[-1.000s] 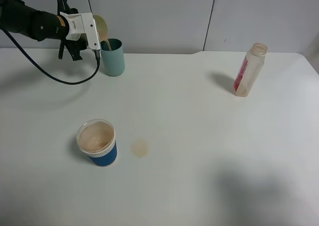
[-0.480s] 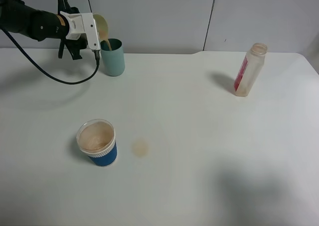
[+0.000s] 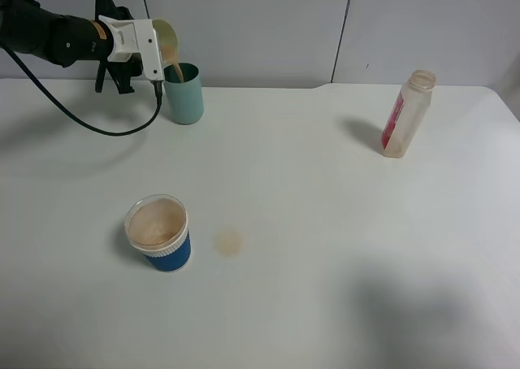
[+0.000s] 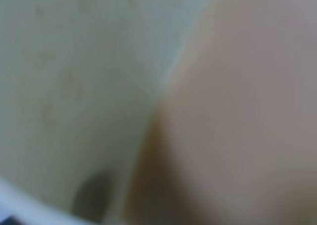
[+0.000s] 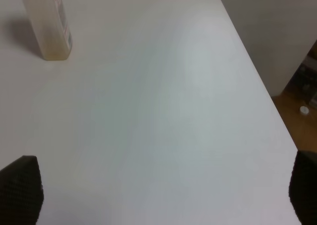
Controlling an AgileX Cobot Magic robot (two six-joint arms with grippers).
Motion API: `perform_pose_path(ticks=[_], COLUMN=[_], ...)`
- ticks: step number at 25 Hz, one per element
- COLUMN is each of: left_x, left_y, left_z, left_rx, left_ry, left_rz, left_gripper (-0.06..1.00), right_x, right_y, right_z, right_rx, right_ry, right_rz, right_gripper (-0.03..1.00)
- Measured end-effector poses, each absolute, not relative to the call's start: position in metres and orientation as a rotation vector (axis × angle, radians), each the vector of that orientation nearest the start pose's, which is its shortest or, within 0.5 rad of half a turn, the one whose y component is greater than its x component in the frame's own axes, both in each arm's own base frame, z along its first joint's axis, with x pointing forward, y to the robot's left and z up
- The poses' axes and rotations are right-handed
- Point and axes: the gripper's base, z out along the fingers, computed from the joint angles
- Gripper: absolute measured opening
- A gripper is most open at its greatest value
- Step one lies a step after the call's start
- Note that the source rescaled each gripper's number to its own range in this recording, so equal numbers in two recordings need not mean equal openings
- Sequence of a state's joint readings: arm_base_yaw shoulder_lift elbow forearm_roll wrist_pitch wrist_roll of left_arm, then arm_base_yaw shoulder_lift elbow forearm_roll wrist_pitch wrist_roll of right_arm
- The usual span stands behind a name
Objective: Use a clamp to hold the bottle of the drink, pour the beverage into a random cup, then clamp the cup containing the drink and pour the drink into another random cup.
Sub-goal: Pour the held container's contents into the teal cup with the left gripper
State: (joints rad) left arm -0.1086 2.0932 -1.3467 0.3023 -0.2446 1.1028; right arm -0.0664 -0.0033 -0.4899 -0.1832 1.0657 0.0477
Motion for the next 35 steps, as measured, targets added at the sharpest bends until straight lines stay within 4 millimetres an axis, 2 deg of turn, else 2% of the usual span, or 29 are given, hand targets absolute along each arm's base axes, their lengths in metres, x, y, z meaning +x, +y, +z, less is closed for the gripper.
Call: perform_pose_path(ticks=[35], left_x=[0.4673], left_y=[-0.0594], left_z=[0.1806], left_rx=[1.519], left_ry=[1.335], left_rz=[0.844], left_gripper=[0.01], right_x=[-0.0061], right_y=[-0.0141], right_z=[0.2752], right_rx=[0.125], right_ry=[2.046], right_rz=[-0.231], right_gripper=[1.00])
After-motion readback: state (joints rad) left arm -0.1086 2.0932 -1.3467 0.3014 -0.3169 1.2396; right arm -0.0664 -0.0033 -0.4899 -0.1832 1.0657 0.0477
